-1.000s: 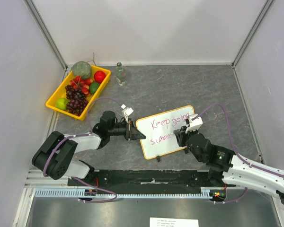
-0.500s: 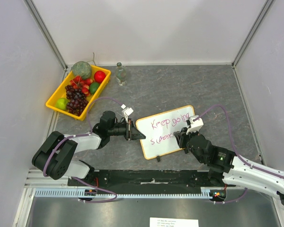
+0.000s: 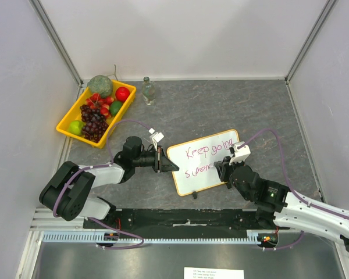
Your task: Write a sentence on the whiteboard
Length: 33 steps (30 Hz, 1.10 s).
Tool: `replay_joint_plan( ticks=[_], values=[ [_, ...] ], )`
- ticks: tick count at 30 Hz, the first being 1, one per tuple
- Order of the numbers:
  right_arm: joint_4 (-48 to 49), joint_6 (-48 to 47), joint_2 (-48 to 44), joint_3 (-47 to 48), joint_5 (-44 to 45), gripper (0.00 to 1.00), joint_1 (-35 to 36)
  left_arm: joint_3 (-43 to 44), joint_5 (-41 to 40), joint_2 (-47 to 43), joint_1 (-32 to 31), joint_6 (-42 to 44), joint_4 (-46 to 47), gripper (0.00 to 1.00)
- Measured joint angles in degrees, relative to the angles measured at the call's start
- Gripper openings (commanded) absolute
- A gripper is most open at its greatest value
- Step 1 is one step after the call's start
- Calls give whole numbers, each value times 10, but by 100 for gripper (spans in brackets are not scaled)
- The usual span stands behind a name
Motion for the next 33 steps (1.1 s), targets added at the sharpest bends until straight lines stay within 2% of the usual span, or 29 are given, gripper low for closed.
replay_joint_plan(
  ticks=[13, 33],
  values=[
    [-8, -20, 6, 12, 32, 0, 0, 0, 0, 0, 0, 0, 0, 2],
    [-11, -14, 3, 10, 32, 0, 0, 0, 0, 0, 0, 0, 0, 2]
  ],
)
